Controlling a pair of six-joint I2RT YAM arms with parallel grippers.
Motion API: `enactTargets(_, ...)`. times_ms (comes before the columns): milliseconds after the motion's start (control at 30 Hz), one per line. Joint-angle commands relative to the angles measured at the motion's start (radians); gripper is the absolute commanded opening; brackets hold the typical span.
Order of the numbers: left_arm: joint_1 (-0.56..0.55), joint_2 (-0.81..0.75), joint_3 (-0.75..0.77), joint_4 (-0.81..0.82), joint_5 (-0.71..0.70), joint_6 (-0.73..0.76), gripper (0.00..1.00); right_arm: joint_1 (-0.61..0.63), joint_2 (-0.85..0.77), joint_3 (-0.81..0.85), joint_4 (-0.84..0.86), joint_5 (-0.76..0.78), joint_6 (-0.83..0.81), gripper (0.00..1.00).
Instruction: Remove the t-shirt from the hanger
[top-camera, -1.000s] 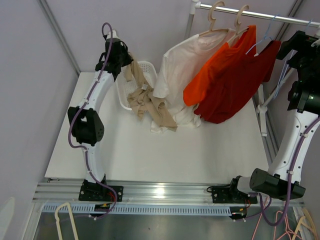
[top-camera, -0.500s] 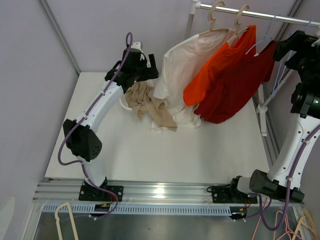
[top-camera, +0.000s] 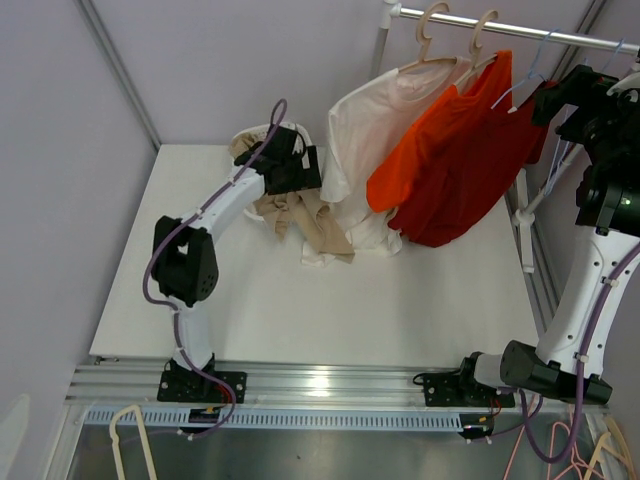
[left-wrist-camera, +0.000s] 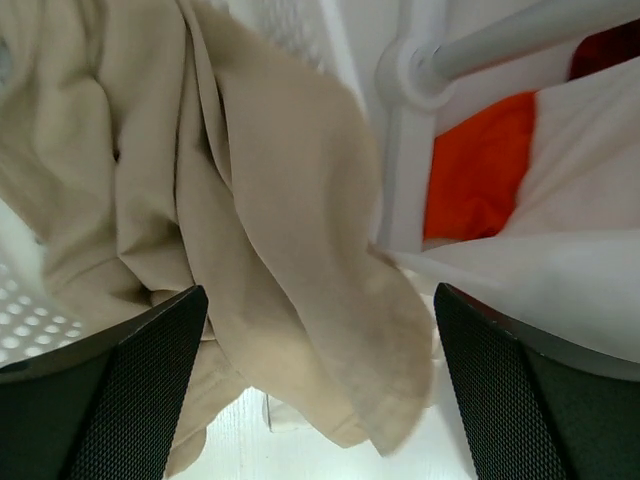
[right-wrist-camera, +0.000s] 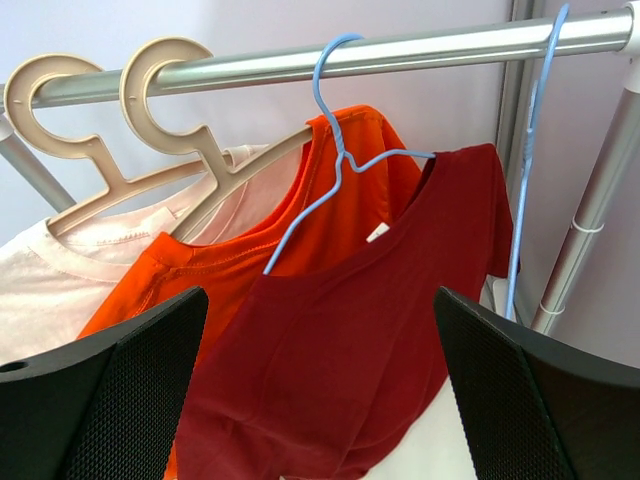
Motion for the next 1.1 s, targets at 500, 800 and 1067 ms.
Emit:
enactTargets(500, 0.006, 0.106, 0.040, 0.006, 0.136, -0.063, 0.01, 0.026, -0.014, -0.031, 0.012, 0.018, -0.010, 1.00)
enactTargets(800, 0.078, 0.073, 0.222, -0.062, 0.187, -0.077, 0.01, 0.032, -0.014, -0.031, 0.014, 0.024, -0.012, 0.99)
enactTargets(1067, 0.221, 0.154, 0.568, -0.168, 0.129, -0.111, 0.01, 0.049, -0.011, -0.036, 0.024, 0.028, -0.007, 0.99)
